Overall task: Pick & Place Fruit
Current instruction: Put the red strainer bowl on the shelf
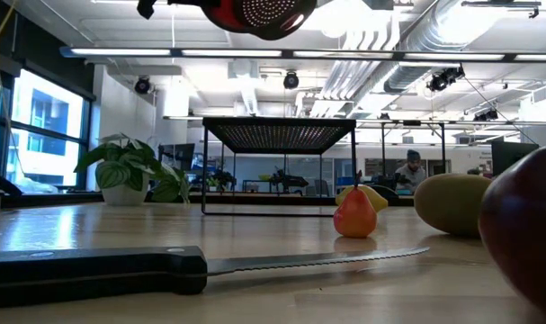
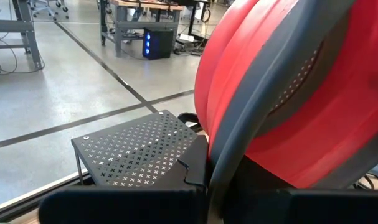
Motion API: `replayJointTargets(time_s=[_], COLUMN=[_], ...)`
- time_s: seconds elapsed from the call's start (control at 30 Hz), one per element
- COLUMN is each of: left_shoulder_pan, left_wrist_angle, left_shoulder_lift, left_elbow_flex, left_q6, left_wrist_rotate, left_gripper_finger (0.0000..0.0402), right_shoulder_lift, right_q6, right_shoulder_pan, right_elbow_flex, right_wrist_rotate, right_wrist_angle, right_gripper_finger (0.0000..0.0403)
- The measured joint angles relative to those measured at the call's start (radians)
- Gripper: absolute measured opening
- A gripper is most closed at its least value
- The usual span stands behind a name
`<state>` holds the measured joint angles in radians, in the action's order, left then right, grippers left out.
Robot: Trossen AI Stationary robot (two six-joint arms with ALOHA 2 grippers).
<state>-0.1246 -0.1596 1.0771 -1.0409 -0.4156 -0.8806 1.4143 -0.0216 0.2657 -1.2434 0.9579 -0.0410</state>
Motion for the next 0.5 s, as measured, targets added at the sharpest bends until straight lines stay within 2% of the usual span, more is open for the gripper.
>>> replayJointTargets(time_s=[0.17, 0.5], left_shoulder_pan=[0.0, 0.0], left_wrist_angle=[0.0, 0.002], left_shoulder_lift=[0.0, 0.0], left_elbow_flex=[0.0, 0.0], left_q6=[0.0, -0.003], left_wrist_rotate=[-0.002, 0.002], left_gripper_finger=[0.0007, 0.0007], right_shoulder_lift=[0.0, 0.0], right_q6=[0.0, 0.004], right_shoulder_pan=[-0.008, -0.011], right_elbow_flex=[0.0, 0.0], right_wrist_rotate=[-0.006, 0.053], right_wrist_angle=[0.0, -0.001], right_gripper_finger=[0.0162, 0.0074])
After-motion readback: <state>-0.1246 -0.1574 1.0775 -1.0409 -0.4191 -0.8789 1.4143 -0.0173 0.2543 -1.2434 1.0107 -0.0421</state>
